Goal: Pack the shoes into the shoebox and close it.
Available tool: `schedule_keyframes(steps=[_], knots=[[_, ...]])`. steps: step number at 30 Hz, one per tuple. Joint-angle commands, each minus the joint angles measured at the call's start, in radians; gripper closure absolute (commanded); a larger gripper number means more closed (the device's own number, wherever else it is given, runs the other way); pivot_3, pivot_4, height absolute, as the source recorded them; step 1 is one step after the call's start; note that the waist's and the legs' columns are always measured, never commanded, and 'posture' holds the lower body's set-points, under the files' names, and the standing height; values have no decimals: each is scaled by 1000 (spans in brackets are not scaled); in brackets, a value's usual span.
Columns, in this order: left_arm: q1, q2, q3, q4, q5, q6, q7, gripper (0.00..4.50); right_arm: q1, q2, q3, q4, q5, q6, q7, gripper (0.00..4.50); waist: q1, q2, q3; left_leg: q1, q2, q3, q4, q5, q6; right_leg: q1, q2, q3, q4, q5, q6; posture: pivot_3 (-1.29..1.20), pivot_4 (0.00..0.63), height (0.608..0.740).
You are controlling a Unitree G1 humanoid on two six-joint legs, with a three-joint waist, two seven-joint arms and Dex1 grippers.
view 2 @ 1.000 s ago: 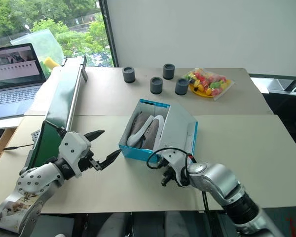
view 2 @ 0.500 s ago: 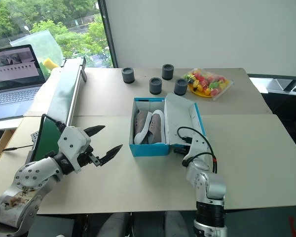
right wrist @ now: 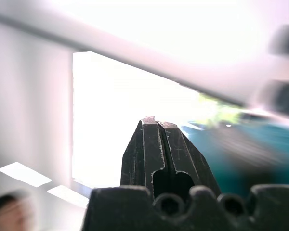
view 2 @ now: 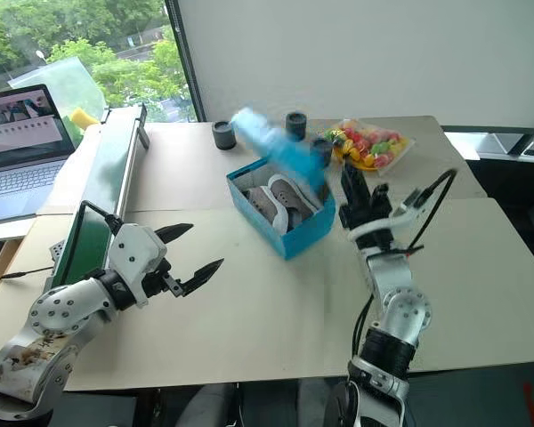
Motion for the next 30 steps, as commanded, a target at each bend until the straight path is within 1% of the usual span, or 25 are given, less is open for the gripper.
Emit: schedule_keyframes(steps=[1,2,4,5,6,7,8,9,12,15,17,19,20,24,26,27,30], knots=[[-5,-3,11,-18,6,0,17,0,7,-182,219,-125,-71,137,212,4484,2,0,0,0,0,0,0,0,0,0,-1,0,0,0,0,0,150,735],[-5,-4,13,-19,6,2,21,0,4,-233,270,-131,-124,146,245,4484,4,0,0,-1,-1,0,0,0,0,0,-2,0,0,0,1,0,150,735],[-2,-3,16,-22,8,2,24,0,-39,-282,284,-50,-178,122,231,4484,9,0,0,0,-2,1,1,0,0,1,-3,0,-1,-1,1,0,150,735],[2,-5,14,-26,10,2,29,0,-76,-307,304,24,-253,97,201,4484,11,-1,0,0,-2,1,1,0,0,1,-3,0,-1,-1,1,0,150,735],[6,-6,13,-30,12,2,33,0,-116,-334,342,107,-351,81,165,4484,11,-1,0,0,-2,1,1,0,0,1,-2,0,-1,-1,1,0,150,735],[12,-9,9,-35,14,2,39,0,-159,-371,424,194,-509,42,134,4484,10,-1,0,0,-2,1,1,0,0,1,-2,0,-1,-1,1,0,150,735],[16,-12,7,-40,15,4,45,0,-193,-390,475,268,-615,9,119,4484,11,-1,0,1,-2,2,1,0,0,1,-2,1,-1,0,1,0,150,735],[19,-14,5,-42,15,4,48,0,-213,-398,506,314,-674,-16,117,4484,13,-1,-1,1,-2,4,1,0,0,1,-2,1,-2,0,1,0,150,735],[27,-21,-1,-47,20,5,60,0,-315,-337,489,542,-772,-117,89,4484,13,-1,-1,-1,-2,2,1,0,0,-2,-1,0,-1,-1,0,0,150,735],[35,-27,-1,-59,20,13,70,0,-426,-297,568,798,-962,-257,81,4484,11,-2,-1,-12,-2,3,1,0,0,-15,-2,2,4,0,0,0,150,735],[37,-28,1,-65,19,18,73,0,-480,-268,591,936,-1037,-332,83,4484,10,-2,-1,-13,-2,4,1,0,0,-15,-2,3,3,1,0,0,150,735],[42,-28,5,-69,22,20,78,0,-516,-233,593,1051,-1077,-376,112,4484,11,-2,-1,-12,-2,3,1,0,-1,-15,-2,3,3,1,0,0,150,735],[45,-27,7,-71,25,21,81,0,-523,-219,629,1106,-1127,-399,132,4484,12,-2,-1,-12,-2,3,1,0,-1,-15,-2,3,3,1,0,0,150,735],[54,-27,20,-83,27,27,95,0,-525,-173,701,1230,-1245,-424,199,4484,8,-4,-3,-7,-2,3,1,0,-1,-11,-3,3,3,1,0,0,150,735],[59,-27,25,-89,28,31,100,0,-521,-152,701,1267,-1271,-410,213,4484,6,-6,-4,-4,-2,3,1,0,-1,-8,-2,3,4,1,0,0,150,735],[63,-28,26,-94,29,33,104,0,-520,-146,696,1292,-1286,-410,193,4484,3,-6,-5,-3,-2,2,1,0,-1,-7,-2,3,4,1,-1,0,150,735],[72,-32,28,-103,32,38,117,0,-522,-137,676,1331,-1316,-433,169,4484,-5,-6,-6,8,-2,2,-1,-1,-1,4,-1,3,2,0,-1,0,150,735]])
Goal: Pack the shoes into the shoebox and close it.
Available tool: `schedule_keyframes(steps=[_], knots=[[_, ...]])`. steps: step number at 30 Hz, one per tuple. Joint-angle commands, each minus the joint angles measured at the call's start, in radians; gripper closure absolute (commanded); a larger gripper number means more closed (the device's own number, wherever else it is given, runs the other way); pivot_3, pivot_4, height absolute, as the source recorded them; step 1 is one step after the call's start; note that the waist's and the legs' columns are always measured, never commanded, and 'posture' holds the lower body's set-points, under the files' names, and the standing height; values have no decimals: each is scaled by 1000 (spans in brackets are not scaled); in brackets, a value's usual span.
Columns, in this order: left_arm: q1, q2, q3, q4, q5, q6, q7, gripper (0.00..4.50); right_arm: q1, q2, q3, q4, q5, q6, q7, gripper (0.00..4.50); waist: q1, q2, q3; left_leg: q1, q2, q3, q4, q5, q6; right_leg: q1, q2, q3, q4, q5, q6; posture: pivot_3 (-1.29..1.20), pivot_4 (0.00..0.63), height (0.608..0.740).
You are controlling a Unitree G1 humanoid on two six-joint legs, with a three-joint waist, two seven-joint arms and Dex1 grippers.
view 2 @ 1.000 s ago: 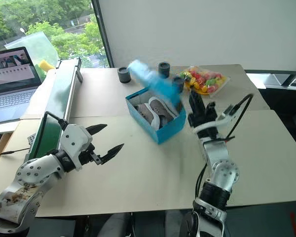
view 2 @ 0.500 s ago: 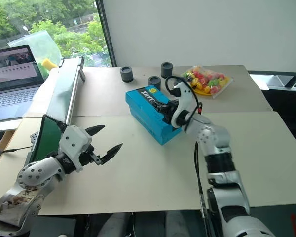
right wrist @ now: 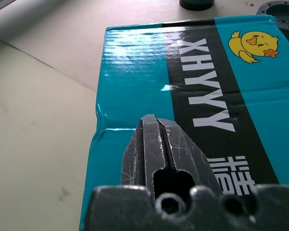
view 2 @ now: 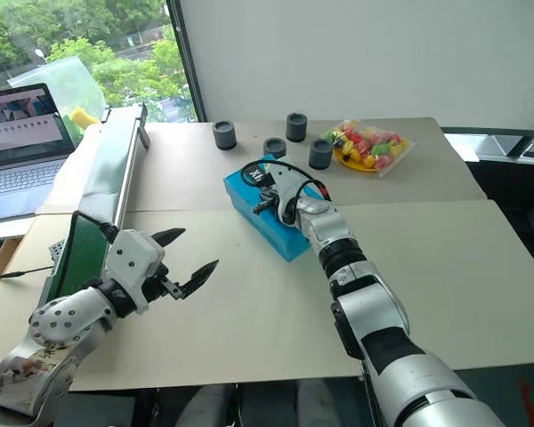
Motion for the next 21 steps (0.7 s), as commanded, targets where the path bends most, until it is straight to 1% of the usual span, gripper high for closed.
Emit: schedule_keyframes(steps=[1,2,3,6,8,10,12,15,18,20,21], knots=[[7,-5,23,-51,14,-1,25,0,47,25,1,118,-62,8,-19,4484,-5,0,-2,6,0,0,-2,0,0,5,0,0,-2,0,0,0,150,735],[7,-5,22,-53,16,0,28,0,44,25,-7,124,-67,0,-28,4484,-6,0,-2,9,0,0,-3,0,0,9,0,0,-3,-1,0,0,150,735],[7,-14,29,-56,8,2,35,0,34,20,-41,119,-49,-9,-48,4484,-7,0,-2,11,0,0,-3,0,0,11,0,-1,-3,-1,0,0,150,735],[7,-46,55,-62,-17,24,64,0,0,-3,-195,81,59,1,-85,4484,-7,0,-2,17,0,-1,-5,0,0,17,0,-1,-5,-2,0,0,150,735],[8,-69,69,-60,-21,34,82,0,-4,-29,-267,31,106,7,-85,4484,-1,0,-2,17,0,-2,-5,0,0,17,-1,-1,-4,-2,0,0,150,735],[14,-96,86,-58,-24,39,106,0,7,-69,-361,-77,187,49,-75,4484,6,0,-1,14,0,-2,-5,0,0,16,-1,-2,-5,-2,0,0,150,735],[18,-125,103,-60,-35,49,126,0,35,-102,-438,-209,272,131,-65,4484,15,0,-1,5,0,-2,-4,0,0,9,-2,-3,-5,-2,1,0,150,735],[26,-157,125,-70,-55,65,148,0,101,-144,-491,-422,352,257,-70,4484,19,0,-1,-6,0,-2,-4,0,0,-3,-2,-3,-3,-1,1,0,150,735],[37,-185,141,-75,-67,72,165,0,182,-189,-489,-609,356,361,-123,4484,17,0,-1,-19,0,-1,-2,0,0,-17,-2,-1,0,-1,1,0,150,735],[41,-203,150,-71,-79,74,173,0,215,-198,-483,-685,352,396,-155,4484,16,0,-1,-18,0,0,-2,0,0,-17,-2,-1,0,-1,1,0,150,735],[54,-207,145,-56,-64,55,176,0,235,-183,-487,-727,355,410,-190,4484,16,0,-1,-18,0,0,-2,0,0,-17,-2,0,1,-1,1,0,150,735]])
